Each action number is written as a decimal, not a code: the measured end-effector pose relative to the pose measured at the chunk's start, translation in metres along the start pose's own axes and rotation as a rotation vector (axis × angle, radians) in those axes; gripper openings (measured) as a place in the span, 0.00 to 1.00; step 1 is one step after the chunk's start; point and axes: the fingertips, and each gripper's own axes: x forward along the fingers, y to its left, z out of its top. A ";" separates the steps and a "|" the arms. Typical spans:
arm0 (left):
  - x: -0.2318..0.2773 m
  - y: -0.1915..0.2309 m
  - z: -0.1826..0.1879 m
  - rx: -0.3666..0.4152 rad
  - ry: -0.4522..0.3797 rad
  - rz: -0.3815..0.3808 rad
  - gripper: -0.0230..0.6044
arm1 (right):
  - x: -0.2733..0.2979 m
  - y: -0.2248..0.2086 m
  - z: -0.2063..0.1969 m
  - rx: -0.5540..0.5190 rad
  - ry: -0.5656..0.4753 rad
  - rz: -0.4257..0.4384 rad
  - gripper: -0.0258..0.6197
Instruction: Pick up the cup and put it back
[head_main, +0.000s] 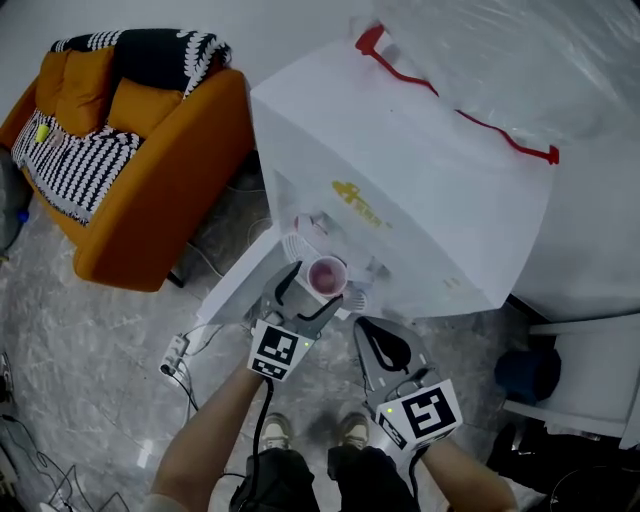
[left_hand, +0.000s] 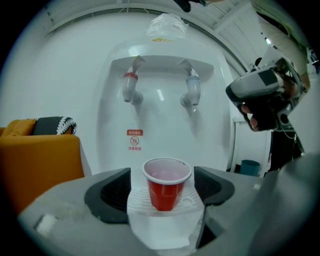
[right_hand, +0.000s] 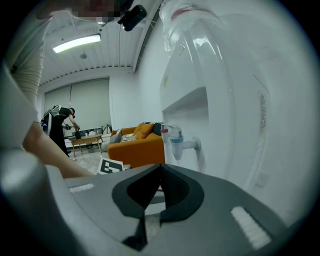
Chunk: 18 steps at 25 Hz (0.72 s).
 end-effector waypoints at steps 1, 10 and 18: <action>-0.004 -0.001 0.004 0.006 0.001 0.000 0.67 | -0.002 0.001 0.003 0.000 0.003 0.001 0.04; -0.052 0.002 0.059 0.032 0.033 0.026 0.67 | -0.029 0.009 0.055 0.014 -0.001 -0.022 0.04; -0.110 0.001 0.131 0.030 0.073 0.053 0.65 | -0.068 0.020 0.126 0.017 -0.020 -0.054 0.04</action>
